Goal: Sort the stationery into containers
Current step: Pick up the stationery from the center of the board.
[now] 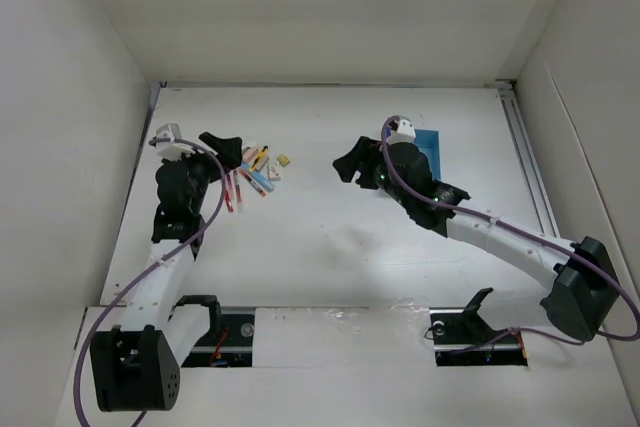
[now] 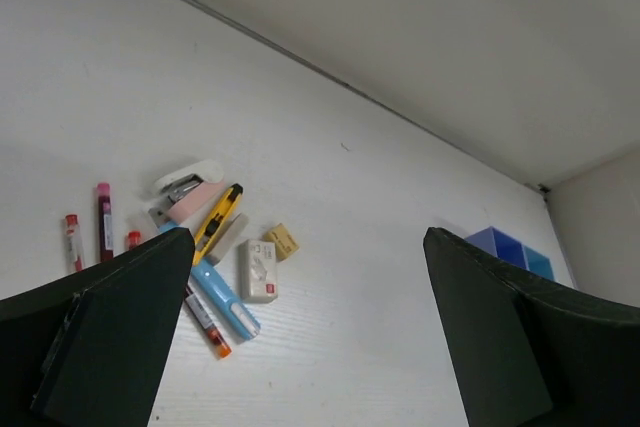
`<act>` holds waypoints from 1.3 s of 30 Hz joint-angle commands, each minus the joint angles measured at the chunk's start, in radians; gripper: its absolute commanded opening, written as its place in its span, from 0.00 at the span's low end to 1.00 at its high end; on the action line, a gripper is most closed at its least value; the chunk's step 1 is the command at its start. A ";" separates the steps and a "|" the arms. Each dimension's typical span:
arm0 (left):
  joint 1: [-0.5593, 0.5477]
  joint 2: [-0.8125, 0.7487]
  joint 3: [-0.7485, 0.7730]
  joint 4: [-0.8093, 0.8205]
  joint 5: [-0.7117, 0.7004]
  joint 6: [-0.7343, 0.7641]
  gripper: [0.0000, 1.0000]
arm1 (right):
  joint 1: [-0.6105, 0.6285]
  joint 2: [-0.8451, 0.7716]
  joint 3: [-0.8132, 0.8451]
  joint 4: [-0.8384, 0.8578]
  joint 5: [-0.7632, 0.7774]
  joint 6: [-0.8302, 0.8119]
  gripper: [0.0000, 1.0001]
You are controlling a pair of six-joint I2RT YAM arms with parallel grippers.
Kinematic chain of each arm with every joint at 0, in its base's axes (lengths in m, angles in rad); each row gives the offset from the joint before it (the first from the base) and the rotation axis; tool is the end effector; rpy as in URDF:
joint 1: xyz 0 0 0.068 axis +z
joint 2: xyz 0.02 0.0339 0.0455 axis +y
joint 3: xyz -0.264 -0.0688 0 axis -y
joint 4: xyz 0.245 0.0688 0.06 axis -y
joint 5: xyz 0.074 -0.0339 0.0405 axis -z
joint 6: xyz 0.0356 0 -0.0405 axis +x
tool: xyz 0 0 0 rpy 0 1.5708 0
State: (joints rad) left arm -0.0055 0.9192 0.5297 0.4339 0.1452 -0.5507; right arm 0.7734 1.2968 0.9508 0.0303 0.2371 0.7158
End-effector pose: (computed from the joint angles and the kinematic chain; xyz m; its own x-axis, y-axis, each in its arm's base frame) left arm 0.2184 -0.0064 0.2907 -0.0407 -0.5176 -0.8547 0.1510 0.8424 -0.5173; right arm 0.2224 0.2054 0.3073 -0.5084 0.3951 -0.7651 -0.2460 0.7848 0.5688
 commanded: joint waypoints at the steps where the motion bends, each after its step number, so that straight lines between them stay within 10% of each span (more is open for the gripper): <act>1: -0.002 0.026 0.013 0.060 -0.022 -0.087 1.00 | 0.003 -0.011 0.003 0.045 0.019 0.004 0.73; 4: -0.002 0.128 0.055 0.031 0.039 -0.144 1.00 | 0.003 -0.011 0.003 0.045 0.019 0.004 0.62; 9: -0.002 0.184 -0.025 0.316 0.188 -0.166 1.00 | 0.003 -0.002 0.003 0.045 0.019 0.004 0.00; 21: -0.002 0.420 0.161 0.206 0.153 -0.143 1.00 | 0.003 0.007 0.013 0.023 0.057 0.004 0.00; 24: -0.002 0.432 0.161 0.247 0.143 -0.100 0.56 | 0.003 -0.002 0.013 0.023 0.057 0.004 0.00; 25: -0.002 0.432 0.161 0.247 0.130 -0.100 0.01 | 0.003 -0.002 0.013 0.023 0.057 0.004 0.00; 28: -0.002 0.463 0.188 0.226 0.094 -0.083 0.00 | 0.003 -0.002 0.013 0.023 0.057 0.004 0.00; 33: -0.066 0.487 0.263 -0.001 -0.169 0.024 0.38 | 0.003 -0.002 0.013 0.023 0.057 0.004 0.04; 39: -0.105 0.590 0.394 -0.087 -0.217 0.115 0.49 | 0.003 0.007 0.013 0.023 0.047 0.004 0.21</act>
State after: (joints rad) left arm -0.1116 1.4853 0.8577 0.4084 0.0006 -0.5144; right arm 0.7734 1.3041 0.9508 0.0296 0.2802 0.7227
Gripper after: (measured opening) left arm 0.481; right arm 0.202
